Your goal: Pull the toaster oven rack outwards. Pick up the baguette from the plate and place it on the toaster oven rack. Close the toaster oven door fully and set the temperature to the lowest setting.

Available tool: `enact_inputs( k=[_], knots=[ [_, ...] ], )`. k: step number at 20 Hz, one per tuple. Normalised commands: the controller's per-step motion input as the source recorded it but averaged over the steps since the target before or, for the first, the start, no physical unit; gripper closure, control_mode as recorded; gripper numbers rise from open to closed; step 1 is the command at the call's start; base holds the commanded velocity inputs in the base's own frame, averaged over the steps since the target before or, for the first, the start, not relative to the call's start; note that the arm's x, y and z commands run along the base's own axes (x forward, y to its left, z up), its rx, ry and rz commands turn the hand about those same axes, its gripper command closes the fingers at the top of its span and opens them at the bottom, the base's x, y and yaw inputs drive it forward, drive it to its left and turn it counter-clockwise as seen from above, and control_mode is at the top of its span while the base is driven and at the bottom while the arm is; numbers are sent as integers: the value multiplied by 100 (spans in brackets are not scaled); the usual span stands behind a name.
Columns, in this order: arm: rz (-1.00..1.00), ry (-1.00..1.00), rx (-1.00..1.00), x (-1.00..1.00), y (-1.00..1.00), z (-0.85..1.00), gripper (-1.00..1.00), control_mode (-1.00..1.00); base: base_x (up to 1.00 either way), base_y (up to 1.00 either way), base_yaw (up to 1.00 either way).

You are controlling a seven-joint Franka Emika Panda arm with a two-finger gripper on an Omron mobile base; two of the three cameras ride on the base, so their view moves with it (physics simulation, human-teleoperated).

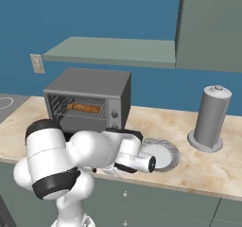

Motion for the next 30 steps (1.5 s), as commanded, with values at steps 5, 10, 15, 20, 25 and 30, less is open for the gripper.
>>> enact_inputs(
  k=[5, 10, 15, 20, 25, 30],
  knots=[
    [0, 0, 0, 8, 0, -24, -100, -100, 0, 0, 0],
    [0, -1, 0, 10, 0, -29, -100, -100, 0, 0, 0],
    [0, -1, 0, 8, 0, -33, -100, -100, 0, 0, 0],
    [0, -7, 0, 0, 1, -38, -100, -100, 0, 0, 0],
    [0, -10, 0, 0, 10, -40, -100, -100, 0, 0, 0],
    [0, -9, 0, 0, 23, -32, -100, -100, 0, 0, 0]
  ],
)
